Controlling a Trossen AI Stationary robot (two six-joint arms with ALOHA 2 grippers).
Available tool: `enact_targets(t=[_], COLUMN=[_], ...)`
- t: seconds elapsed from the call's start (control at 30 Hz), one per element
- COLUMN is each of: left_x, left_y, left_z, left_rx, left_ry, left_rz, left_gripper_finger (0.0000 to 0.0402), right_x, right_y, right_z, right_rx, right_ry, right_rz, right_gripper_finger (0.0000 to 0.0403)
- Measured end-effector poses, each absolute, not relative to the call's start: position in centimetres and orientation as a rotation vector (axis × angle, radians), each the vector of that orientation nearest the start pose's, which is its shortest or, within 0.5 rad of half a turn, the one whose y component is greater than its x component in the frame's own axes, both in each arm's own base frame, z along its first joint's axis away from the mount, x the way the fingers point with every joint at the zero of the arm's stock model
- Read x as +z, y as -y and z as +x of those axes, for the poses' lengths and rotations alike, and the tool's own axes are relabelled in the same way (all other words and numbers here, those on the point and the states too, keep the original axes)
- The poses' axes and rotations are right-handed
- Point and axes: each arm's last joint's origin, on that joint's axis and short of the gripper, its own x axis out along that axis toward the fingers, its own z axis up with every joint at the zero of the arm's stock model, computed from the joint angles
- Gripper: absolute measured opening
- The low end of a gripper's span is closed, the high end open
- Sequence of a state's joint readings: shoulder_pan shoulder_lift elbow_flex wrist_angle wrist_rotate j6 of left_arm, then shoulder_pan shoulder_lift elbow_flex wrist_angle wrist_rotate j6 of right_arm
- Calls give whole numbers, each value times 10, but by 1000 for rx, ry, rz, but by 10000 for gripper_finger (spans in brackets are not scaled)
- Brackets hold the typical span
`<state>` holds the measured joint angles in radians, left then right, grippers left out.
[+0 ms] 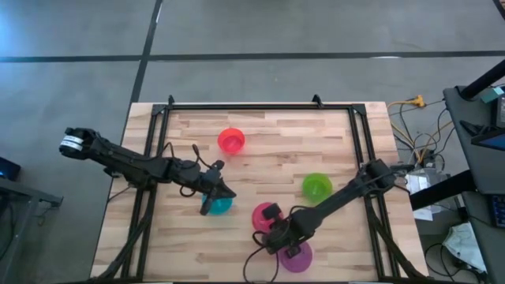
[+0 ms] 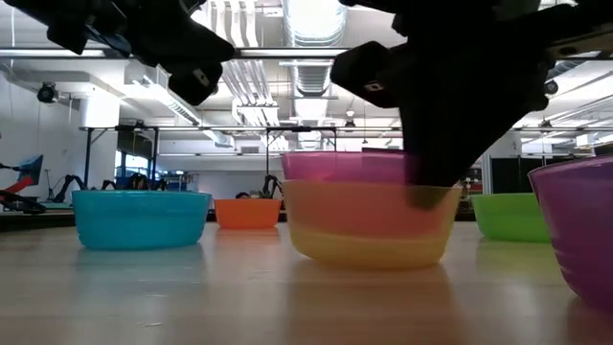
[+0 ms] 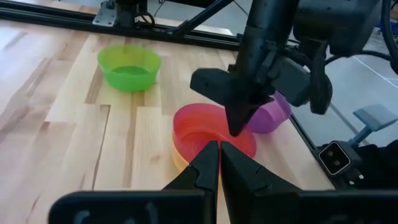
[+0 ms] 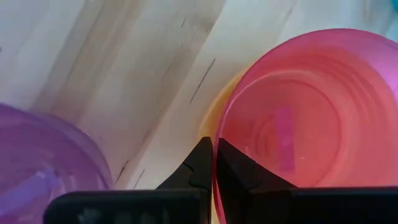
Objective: Nest bowls inside each other
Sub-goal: Stack the pink bowl on the yellow bowl
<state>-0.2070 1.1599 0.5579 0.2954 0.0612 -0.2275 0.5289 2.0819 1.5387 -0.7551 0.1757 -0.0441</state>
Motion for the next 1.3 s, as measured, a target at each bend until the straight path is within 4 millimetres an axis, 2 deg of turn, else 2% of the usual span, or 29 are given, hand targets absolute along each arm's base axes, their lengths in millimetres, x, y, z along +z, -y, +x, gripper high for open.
enact_targets(t=[0.23, 0.53, 0.83, 0.97, 1.3], left_x=[227, 227, 227, 227, 227], left_y=[54, 60, 61, 61, 61], left_z=[236, 235, 235, 235, 235], left_rx=[-241, -265, -268, -268, -268], left_ry=[-337, -341, -341, -341, -340], left_rz=[-201, -197, -197, -197, -197], left_gripper_finger=[0, 0, 0, 0, 0], right_x=[167, 170, 170, 170, 190], right_y=[-194, -184, -184, -184, -181], right_z=[372, 372, 371, 371, 366], right_rx=[312, 305, 296, 295, 290], right_ry=[-1237, -1262, -1273, -1273, -1236], right_rz=[-476, -450, -442, -441, -420], right_gripper_finger=[9, 10, 60, 67, 58])
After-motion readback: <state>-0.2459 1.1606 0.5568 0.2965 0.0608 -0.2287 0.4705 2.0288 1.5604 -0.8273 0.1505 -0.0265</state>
